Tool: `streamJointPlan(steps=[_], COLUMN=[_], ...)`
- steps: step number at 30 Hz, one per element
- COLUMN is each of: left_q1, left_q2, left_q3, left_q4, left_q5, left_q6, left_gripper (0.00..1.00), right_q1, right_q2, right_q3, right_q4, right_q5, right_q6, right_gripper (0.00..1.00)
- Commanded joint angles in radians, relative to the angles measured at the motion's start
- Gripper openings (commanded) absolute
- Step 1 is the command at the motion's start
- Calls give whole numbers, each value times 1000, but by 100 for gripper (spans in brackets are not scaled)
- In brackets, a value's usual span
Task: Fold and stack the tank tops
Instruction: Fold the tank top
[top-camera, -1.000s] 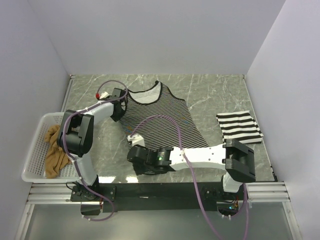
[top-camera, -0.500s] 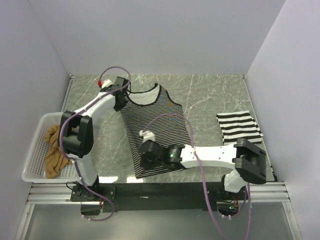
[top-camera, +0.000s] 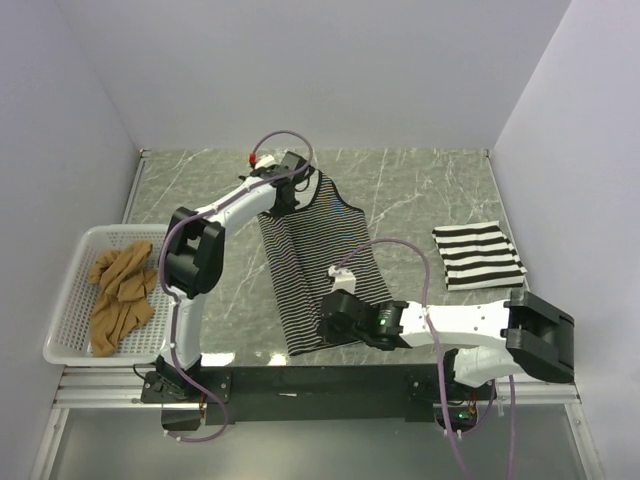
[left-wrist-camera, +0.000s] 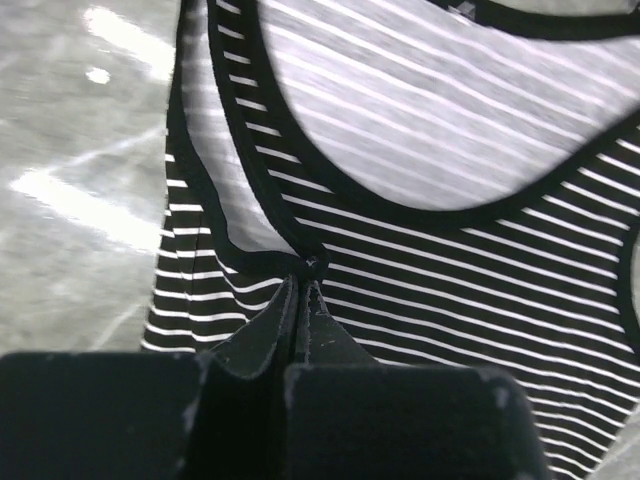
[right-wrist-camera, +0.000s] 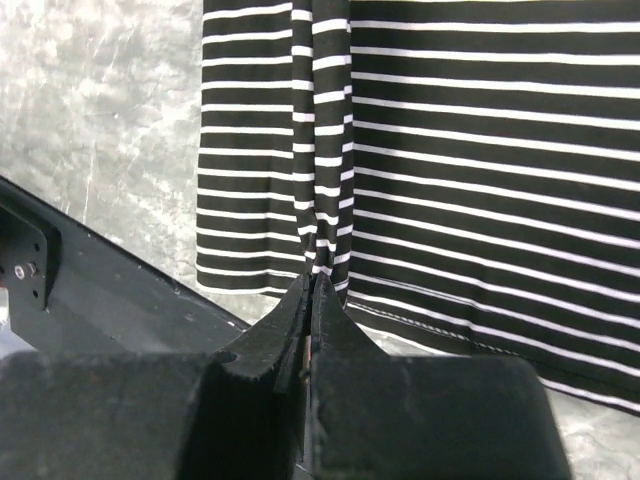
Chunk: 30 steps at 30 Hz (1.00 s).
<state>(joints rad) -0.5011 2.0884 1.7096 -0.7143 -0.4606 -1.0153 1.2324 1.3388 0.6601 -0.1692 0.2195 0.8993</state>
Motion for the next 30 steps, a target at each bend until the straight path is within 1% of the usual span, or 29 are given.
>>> streamJointPlan(steps=[1,5,9,15,16,17,18,19,20,21,22,24,26,27,28,30], left_q1=[-22,-40,-50,-51,-51,-51,-51,-51,-50,-50,-48,-47,-39,-25,-17,5], left_q2=[21,55,71,88,90,87,78,67,53,17,-4,-52,-80,-100,-106,-113], left_q3=[91,139,143,125,122,108,102,93,61,42,24,-13,-53,-70,-86,-126], left_q4=[-8,-20,-8,30,39,53,67,84,107,130,172,177,171,170,173,177], left_q5=[-38,-36,-21,17,32,40,43,48,56,62,65,45,42,49,59,88], left_q6=[-17,-17,-13,9,12,21,20,23,38,44,52,44,11,-3,-17,-43], left_gripper=[1,0,1,1,5,18,28,47,55,62,69,72,70,68,62,54], right_q1=[-1,-1,-2,-4,-4,-4,-5,-4,-2,-4,-4,1,4,13,22,36], right_q2=[-67,-125,-147,-113,-109,-110,-112,-116,-133,-141,-150,-185,-207,-211,-208,-173], right_q3=[-39,-70,-93,-112,-116,-117,-117,-110,-106,-103,-97,-93,-79,-70,-47,-15], right_q4=[11,-7,-3,25,23,14,1,-18,-60,-82,-102,-156,-185,-188,-193,-205], right_q5=[49,78,81,51,50,50,72,87,107,122,159,187,222,233,247,261], right_q6=[59,81,90,98,102,107,108,115,116,119,127,135,133,128,112,93], right_gripper=[0,0,0,0,1,12,19,27,43,48,52,54,54,53,51,50])
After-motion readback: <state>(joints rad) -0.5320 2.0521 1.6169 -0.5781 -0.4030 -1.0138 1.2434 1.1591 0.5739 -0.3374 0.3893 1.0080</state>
